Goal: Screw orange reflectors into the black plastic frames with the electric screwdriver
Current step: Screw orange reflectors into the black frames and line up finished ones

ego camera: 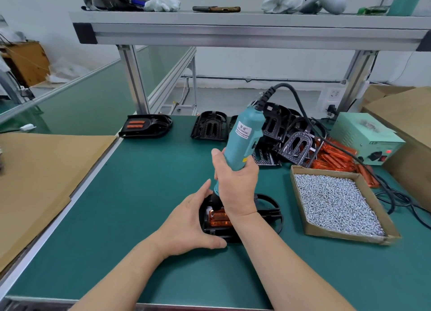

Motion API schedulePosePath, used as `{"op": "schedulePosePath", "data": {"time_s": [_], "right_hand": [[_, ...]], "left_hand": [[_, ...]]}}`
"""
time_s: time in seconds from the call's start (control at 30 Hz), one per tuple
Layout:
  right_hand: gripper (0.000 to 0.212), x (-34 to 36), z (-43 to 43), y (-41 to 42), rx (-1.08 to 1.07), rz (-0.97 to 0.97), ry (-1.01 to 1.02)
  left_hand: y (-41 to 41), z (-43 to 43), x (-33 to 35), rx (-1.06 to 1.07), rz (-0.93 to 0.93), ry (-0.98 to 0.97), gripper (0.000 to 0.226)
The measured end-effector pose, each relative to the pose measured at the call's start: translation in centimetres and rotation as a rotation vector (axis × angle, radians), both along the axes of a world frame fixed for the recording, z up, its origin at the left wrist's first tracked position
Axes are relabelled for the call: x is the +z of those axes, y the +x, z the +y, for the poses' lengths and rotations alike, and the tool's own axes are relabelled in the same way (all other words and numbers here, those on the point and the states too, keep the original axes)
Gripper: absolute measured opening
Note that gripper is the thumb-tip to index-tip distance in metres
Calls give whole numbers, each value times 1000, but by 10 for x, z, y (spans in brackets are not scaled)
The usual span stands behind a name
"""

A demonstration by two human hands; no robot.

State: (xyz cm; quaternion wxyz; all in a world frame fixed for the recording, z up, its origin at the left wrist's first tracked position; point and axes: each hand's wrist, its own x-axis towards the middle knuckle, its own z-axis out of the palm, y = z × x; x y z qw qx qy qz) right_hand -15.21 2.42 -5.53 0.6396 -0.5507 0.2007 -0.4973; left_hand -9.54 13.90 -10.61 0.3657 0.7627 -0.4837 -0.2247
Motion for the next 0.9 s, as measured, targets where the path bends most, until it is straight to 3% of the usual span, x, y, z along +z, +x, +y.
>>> {"op": "schedulePosePath", "data": {"time_s": [0.3,0.9], "right_hand": [[21,0,-10,-10,-33,-51,91],[16,28,-20,-24,-19,-149,-36]], "left_hand": [[2,2,-9,21,-42,30,137],[4,3,-10,12,-44,48,135]]}}
